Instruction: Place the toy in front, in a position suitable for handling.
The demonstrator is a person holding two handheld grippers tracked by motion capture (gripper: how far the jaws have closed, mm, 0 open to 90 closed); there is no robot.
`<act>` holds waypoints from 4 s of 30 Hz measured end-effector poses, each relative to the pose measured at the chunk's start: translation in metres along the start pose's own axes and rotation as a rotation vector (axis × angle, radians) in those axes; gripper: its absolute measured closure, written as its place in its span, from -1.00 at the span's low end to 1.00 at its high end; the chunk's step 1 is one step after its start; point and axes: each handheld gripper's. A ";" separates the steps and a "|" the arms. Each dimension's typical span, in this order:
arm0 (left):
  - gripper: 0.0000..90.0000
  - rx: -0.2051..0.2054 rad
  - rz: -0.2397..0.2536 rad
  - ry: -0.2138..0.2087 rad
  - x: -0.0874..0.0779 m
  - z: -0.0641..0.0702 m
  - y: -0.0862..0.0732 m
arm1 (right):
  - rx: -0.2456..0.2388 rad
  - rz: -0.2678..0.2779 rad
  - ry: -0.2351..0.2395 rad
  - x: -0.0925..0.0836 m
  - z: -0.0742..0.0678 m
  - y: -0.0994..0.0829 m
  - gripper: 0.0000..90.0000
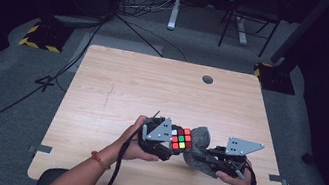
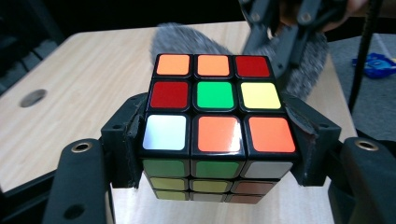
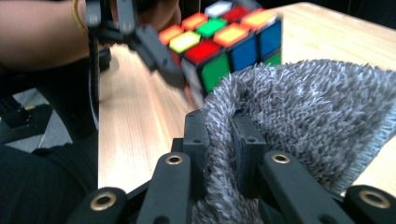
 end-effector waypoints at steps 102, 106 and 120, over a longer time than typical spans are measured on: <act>-0.26 0.038 -0.029 -0.017 0.006 0.008 0.003 | 0.032 0.060 -0.031 -0.005 0.013 -0.007 0.76; -0.26 0.037 -0.019 -0.022 0.005 0.008 0.003 | 0.029 0.075 -0.015 -0.007 0.012 -0.005 0.76; -0.26 0.091 -0.082 -0.003 0.016 0.015 0.002 | -0.035 0.111 0.029 -0.010 -0.010 0.011 0.75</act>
Point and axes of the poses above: each handheld gripper's, and its own axes: x roughly forward along the jaws, y roughly out of its top, z roughly to its right, and after that the axes turned 2 degrees about y, right-handed
